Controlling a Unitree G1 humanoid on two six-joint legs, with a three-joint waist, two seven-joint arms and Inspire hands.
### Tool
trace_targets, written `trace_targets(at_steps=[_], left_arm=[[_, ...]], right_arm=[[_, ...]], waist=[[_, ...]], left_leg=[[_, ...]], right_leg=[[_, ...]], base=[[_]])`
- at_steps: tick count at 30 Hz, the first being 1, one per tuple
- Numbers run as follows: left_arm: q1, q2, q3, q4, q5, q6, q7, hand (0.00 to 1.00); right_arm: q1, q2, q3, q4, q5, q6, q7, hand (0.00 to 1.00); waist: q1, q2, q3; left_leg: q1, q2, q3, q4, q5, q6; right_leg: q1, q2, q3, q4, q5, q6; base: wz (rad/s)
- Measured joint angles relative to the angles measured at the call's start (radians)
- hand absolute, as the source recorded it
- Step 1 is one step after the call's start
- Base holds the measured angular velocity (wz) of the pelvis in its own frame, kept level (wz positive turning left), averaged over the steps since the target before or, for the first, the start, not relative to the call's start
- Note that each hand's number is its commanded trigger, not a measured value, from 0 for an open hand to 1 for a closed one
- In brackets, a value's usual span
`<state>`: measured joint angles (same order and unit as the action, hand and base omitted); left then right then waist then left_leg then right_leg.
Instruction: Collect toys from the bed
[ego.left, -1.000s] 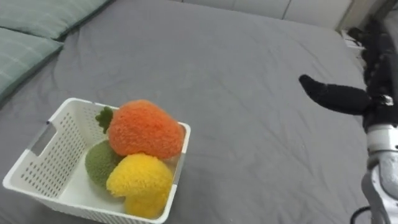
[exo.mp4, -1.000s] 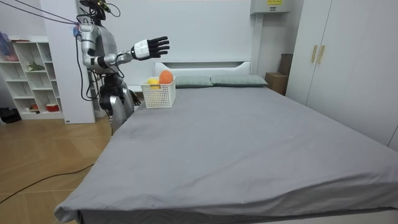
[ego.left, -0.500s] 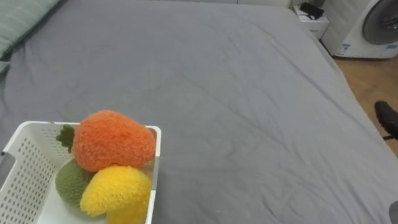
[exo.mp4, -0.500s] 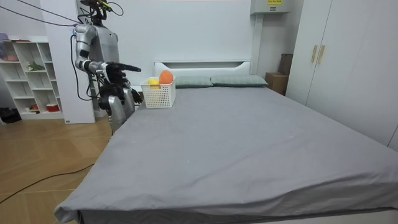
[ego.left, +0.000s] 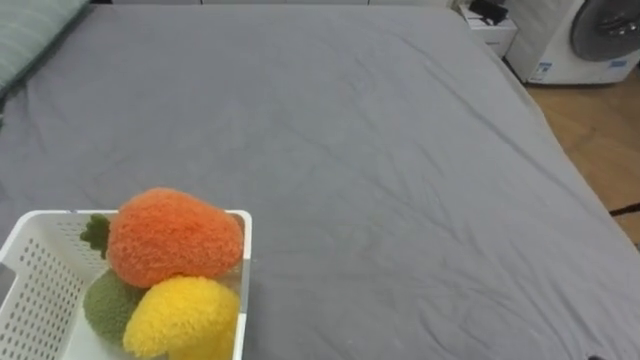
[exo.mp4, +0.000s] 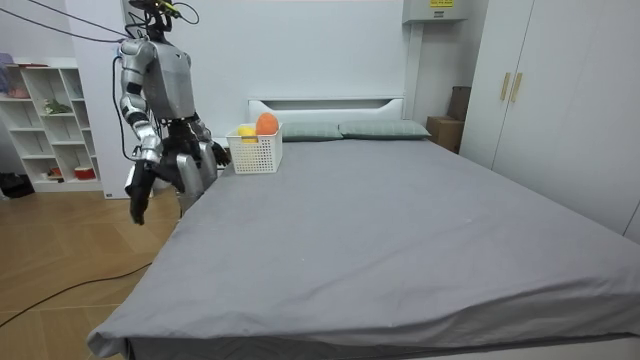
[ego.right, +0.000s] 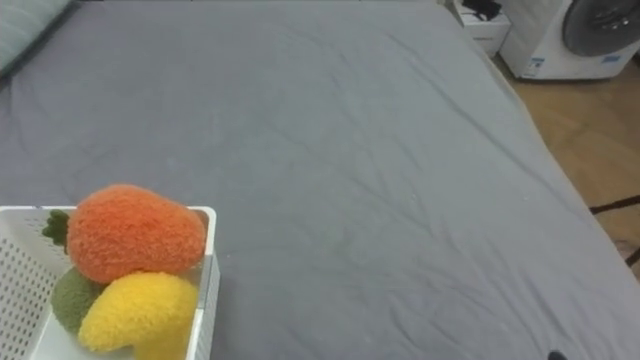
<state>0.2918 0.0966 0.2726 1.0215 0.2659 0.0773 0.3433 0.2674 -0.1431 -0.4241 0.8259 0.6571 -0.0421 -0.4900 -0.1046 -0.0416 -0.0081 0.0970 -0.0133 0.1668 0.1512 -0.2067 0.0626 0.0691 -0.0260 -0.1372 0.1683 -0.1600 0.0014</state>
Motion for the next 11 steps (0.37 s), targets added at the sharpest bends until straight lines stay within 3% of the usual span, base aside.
trace_targets(at_steps=[1,6,11], left_arm=[[0.007,-0.004,0.001,0.000,-0.002,-0.003,-0.001,0.00],[0.016,-0.008,0.002,0.007,0.001,-0.003,-0.015,0.00],[-0.012,-0.006,-0.024,0.019,-0.014,0.019,-0.041,0.00]], right_arm=[[0.010,0.006,0.000,0.075,-0.001,0.004,0.031,0.00],[0.026,0.012,0.072,0.348,-0.037,0.042,0.186,0.00],[-0.002,0.015,0.218,0.445,-0.140,0.094,0.318,0.00]], waist=[[0.001,-0.003,-0.0055],[0.009,0.006,-0.0030],[0.029,0.013,0.0017]], left_leg=[[0.001,-0.001,0.000,-0.001,-0.001,0.000],[0.007,0.001,-0.005,0.000,-0.005,-0.003],[0.021,0.001,-0.005,0.003,-0.011,-0.004]], right_leg=[[0.000,0.000,0.001,0.003,-0.004,0.000],[0.016,0.002,0.001,0.001,-0.007,-0.001],[0.018,0.003,0.008,0.002,-0.014,-0.001]], base=[[0.00],[0.00],[-0.03]])
